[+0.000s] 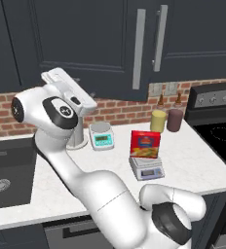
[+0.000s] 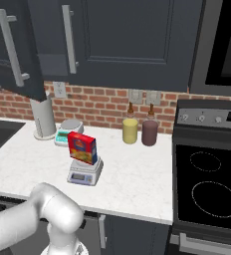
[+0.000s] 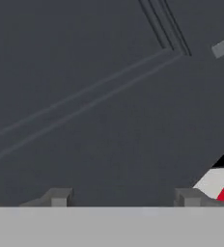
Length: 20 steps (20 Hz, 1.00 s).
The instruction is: Pick the boxed food and place it on the digital scale for weighing, and close the cabinet.
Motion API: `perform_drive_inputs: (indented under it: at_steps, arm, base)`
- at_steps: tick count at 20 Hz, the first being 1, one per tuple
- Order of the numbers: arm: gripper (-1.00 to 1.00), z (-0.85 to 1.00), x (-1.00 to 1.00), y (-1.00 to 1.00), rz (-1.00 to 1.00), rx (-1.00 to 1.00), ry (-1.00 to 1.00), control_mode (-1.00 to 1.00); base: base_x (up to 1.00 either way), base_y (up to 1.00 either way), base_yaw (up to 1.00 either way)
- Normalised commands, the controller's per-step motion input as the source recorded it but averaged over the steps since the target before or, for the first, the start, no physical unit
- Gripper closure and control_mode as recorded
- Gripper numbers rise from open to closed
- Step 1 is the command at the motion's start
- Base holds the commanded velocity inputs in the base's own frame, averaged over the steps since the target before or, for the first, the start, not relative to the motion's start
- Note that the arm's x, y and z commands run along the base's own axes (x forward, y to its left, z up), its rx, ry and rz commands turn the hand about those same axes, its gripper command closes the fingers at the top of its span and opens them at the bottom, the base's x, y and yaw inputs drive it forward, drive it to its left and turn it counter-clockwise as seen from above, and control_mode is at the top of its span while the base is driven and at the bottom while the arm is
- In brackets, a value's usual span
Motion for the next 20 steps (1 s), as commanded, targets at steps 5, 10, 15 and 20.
perform_drive_inputs:
  at_steps: [5,10,15,20]
  arm:
    - [-1.00,0.18,0.99,-1.00,0.10,0.31,0.00,-1.00]
    - [-1.00,0.01,1.00,-0.97,0.27,0.17,-0.02,-1.00]
    - [-1.00,-0.01,0.50,-0.70,0.29,0.04,0.00,-1.00]
    - [-1.00,-0.01,0.10,-0.31,0.12,0.01,-0.02,-1.00]
  base:
    - [0.00,0.00,0.00]
    - [0.00,0.00,0.00]
    - [0.00,0.00,0.00]
    - [0.00,0.00,0.00]
